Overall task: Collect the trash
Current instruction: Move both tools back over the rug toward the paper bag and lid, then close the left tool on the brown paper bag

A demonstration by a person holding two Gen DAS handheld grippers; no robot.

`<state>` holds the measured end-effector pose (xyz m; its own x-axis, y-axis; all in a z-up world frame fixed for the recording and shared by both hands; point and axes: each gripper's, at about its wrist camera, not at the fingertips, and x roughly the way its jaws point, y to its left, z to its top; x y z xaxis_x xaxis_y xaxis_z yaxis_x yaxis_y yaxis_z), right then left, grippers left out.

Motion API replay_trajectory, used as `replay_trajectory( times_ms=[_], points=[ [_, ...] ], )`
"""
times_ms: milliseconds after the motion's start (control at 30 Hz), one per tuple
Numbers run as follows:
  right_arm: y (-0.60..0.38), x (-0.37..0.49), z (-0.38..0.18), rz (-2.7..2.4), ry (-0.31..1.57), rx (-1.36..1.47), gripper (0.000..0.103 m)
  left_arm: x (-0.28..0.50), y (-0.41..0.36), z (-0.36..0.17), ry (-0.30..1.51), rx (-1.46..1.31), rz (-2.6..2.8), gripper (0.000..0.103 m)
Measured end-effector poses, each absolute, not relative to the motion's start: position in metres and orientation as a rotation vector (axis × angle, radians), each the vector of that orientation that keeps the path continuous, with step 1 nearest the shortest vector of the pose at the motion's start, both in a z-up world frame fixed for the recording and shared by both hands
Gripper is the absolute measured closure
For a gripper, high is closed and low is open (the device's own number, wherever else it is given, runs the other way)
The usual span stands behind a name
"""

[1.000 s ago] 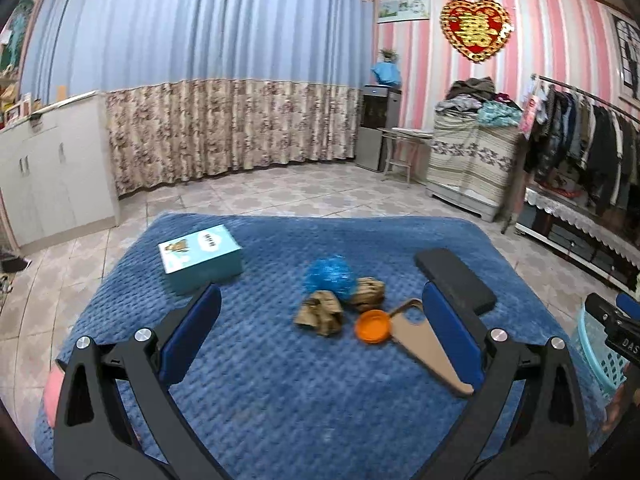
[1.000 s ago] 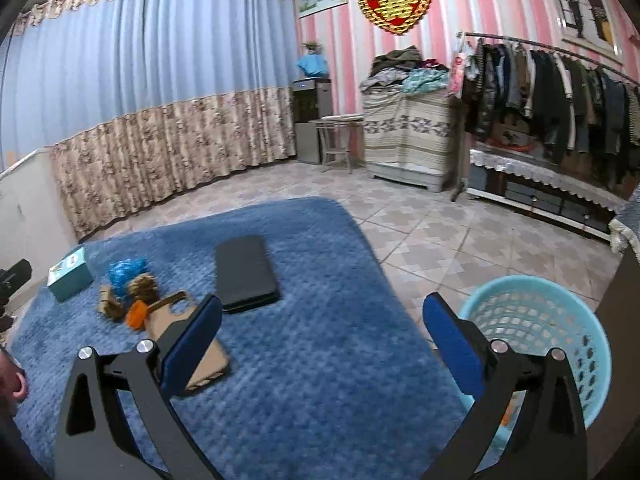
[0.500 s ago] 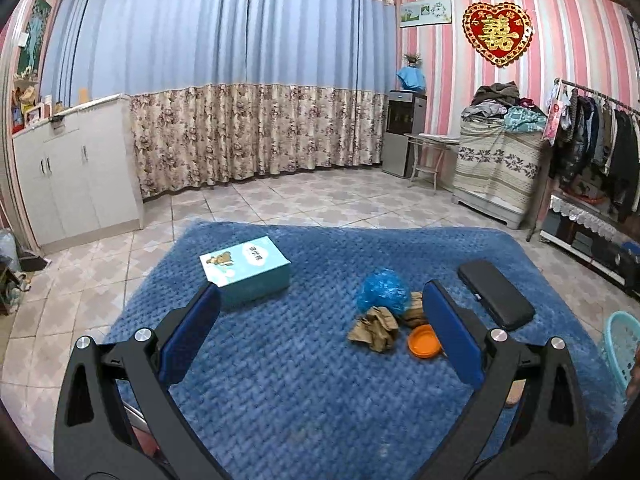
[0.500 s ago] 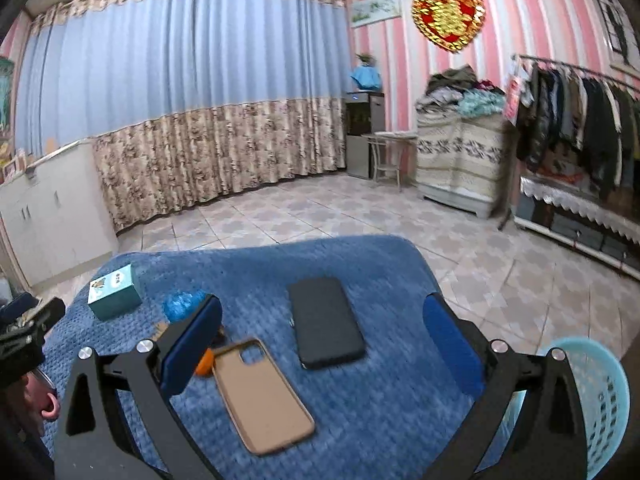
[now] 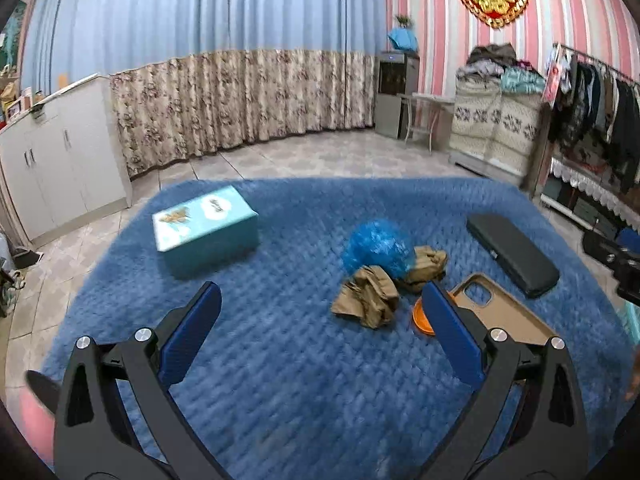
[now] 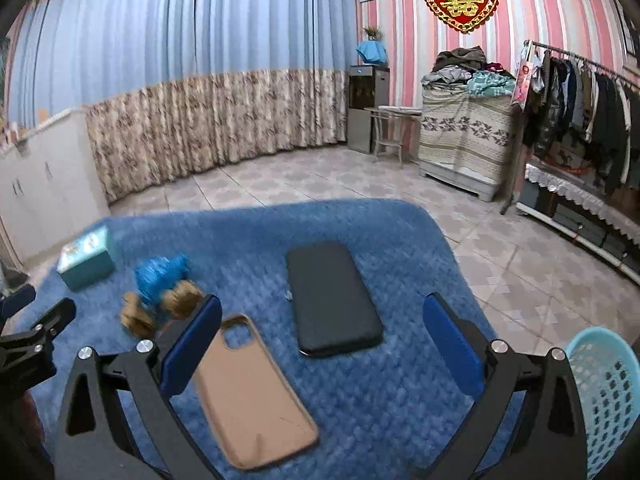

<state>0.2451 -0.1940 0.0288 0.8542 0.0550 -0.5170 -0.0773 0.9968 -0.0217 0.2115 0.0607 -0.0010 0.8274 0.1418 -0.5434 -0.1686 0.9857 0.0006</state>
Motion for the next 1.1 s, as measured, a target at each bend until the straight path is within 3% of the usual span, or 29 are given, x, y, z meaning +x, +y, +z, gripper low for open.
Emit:
replay_trajectory(
  times_ms=[67,200,267,333,433,933,1000,1100],
  points=[
    [-0.196,0.246,0.030,0.051,0.543,-0.053,0.005,0.225,0.055,-0.010,0.607,-0.040,0.149,0.017],
    [-0.202,0.248,0.029,0.056,0.552,-0.025,0.005,0.251,0.047,-0.025,0.668,-0.050,0.107,0.027],
    [-0.200,0.250,0.027,0.062,0.559,-0.036,0.005,0.260,0.044,-0.033,0.701,-0.057,0.083,0.051],
    [-0.197,0.252,0.025,0.066,0.563,-0.049,0.005,0.265,0.044,-0.040,0.742,-0.061,0.059,0.067],
    [-0.191,0.256,0.019,0.085,0.581,-0.036,0.005,0.258,0.045,-0.038,0.710,-0.064,0.039,0.081],
    [-0.110,0.275,-0.025,0.263,0.748,-0.012,0.006,0.211,0.114,-0.016,0.628,-0.105,0.206,0.083],
    [-0.098,0.278,-0.029,0.285,0.766,-0.019,0.020,0.209,0.120,-0.017,0.628,-0.111,0.213,0.083],
    [-0.083,0.283,-0.036,0.306,0.792,-0.035,0.033,0.207,0.126,-0.017,0.624,-0.116,0.215,0.082]
  ],
)
